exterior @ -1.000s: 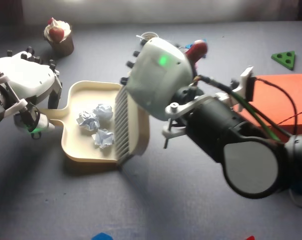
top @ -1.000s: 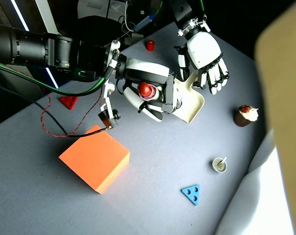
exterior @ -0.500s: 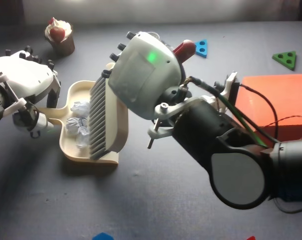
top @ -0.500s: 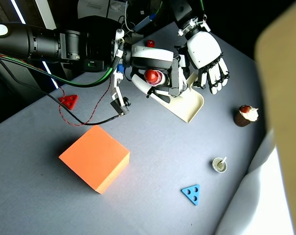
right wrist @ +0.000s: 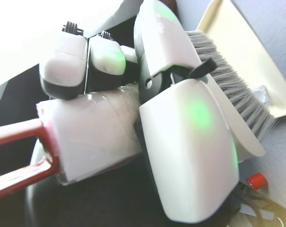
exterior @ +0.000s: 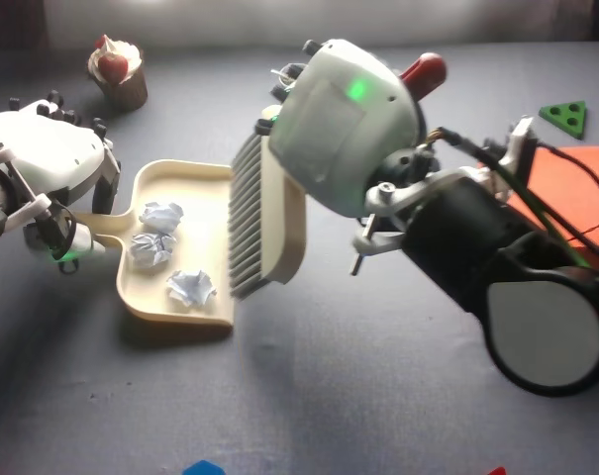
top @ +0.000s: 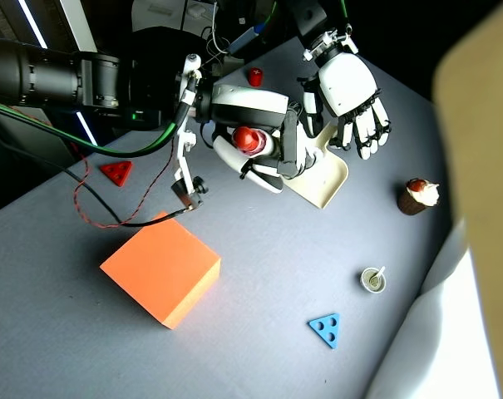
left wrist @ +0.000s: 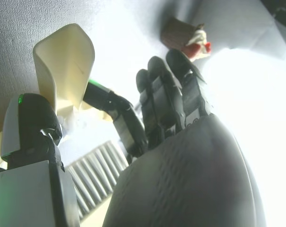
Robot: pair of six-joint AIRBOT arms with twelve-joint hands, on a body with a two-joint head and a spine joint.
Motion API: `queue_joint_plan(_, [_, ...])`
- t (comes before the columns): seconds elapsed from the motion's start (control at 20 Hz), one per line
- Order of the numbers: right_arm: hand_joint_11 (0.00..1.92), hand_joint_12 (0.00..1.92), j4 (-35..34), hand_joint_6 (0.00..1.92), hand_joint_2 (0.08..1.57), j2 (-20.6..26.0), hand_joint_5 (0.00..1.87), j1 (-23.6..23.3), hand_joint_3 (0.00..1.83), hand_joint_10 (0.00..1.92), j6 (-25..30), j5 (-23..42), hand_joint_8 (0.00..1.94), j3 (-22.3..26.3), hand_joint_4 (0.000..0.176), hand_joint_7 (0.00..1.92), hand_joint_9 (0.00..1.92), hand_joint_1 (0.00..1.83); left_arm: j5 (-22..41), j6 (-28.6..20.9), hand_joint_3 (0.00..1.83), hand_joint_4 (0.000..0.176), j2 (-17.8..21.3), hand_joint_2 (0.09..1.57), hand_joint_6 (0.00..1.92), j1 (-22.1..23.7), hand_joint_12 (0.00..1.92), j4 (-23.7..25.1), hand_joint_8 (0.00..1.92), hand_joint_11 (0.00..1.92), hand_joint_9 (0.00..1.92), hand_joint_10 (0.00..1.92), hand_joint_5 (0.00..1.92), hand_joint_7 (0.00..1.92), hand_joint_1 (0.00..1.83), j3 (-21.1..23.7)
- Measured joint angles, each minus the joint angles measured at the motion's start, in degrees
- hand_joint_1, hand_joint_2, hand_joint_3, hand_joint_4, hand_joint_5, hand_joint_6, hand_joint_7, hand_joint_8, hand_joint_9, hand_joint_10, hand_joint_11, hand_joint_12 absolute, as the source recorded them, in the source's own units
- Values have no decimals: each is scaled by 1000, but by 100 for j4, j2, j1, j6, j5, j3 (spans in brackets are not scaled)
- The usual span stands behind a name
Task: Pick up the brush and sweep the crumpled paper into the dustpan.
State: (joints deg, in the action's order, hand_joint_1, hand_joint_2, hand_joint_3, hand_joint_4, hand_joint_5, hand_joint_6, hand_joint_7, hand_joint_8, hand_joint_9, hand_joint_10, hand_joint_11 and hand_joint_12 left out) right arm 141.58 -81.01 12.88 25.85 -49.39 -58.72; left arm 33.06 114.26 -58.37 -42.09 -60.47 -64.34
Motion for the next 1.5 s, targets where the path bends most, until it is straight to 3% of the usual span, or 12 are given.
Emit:
queue_joint_plan(0.05, [1400,1921,0,1921,1185,83,880,-2,0,1921,-11,0,1941,83,0,988,1255,1429,0,2,0,0,2,1170,1130,0,684,-2,1,0,330,1,885,378,1051,2])
queue_joint_plan(0.25, [1405,1921,11,1921,1184,273,903,2,0,1921,-236,22,1941,339,0,993,1259,1426,0,15,1,45,2,1163,1114,0,706,-9,5,0,334,5,895,371,1032,37])
queue_joint_plan(0.3, [1404,1921,11,1921,1187,304,901,4,1,1921,-249,37,1941,367,0,1004,1264,1412,0,15,0,3,2,1162,1106,0,685,-9,3,0,325,4,901,370,1052,37])
queue_joint_plan(0.45, [1415,1921,-44,1921,1187,393,881,4,0,1921,-354,87,1941,442,0,996,1263,1421,4,24,1,0,7,1142,1054,0,755,-15,2,0,350,4,932,381,1068,37])
queue_joint_plan(0.5, [1416,1921,-59,1921,1192,398,868,4,1,1921,-442,87,1941,444,0,993,1262,1412,7,35,2,19,7,1146,1069,2,777,-13,1,0,345,2,921,378,1056,37])
queue_joint_plan(0.55, [1410,1921,-96,1921,1195,404,882,4,2,1921,-542,87,1941,466,0,986,1257,1423,7,33,3,114,7,1162,1137,2,760,-11,3,0,324,5,875,359,1000,37])
queue_joint_plan(0.6, [1410,1921,-181,1921,1190,428,879,4,0,1921,-647,98,1941,533,0,983,1255,1436,4,35,0,43,7,1136,443,2,705,-13,6,7,301,5,779,329,966,37])
queue_joint_plan(0.7, [1412,1921,-275,1921,1189,452,882,22,0,1921,-675,162,1941,647,0,979,1257,1433,15,39,0,69,7,1089,38,2,699,-22,0,23,306,1,755,304,949,37])
queue_joint_plan(1.0, [1392,1921,-319,1921,1195,538,869,101,0,1921,-953,166,1941,861,0,965,1244,1411,44,46,0,142,20,934,0,26,665,-17,1,96,324,2,508,309,940,55])
queue_joint_plan(1.3, [1288,1921,-1128,766,1045,636,1124,122,0,1921,-1703,223,1941,1095,0,940,1098,1186,-17,280,3,147,133,962,12,254,649,-114,8,47,307,7,507,310,878,96])
queue_joint_plan(1.4, [1110,1921,-1458,1827,863,669,775,122,0,1921,-2000,205,1941,1169,0,756,908,1106,-48,437,2,146,208,964,11,417,648,-195,8,50,312,7,513,317,875,96])
queue_joint_plan(1.5, [804,1921,-1965,1917,759,717,527,122,0,1921,-2275,184,1941,1248,44,533,617,1079,-188,651,4,139,297,972,4,667,640,-337,0,38,299,0,504,301,872,96])
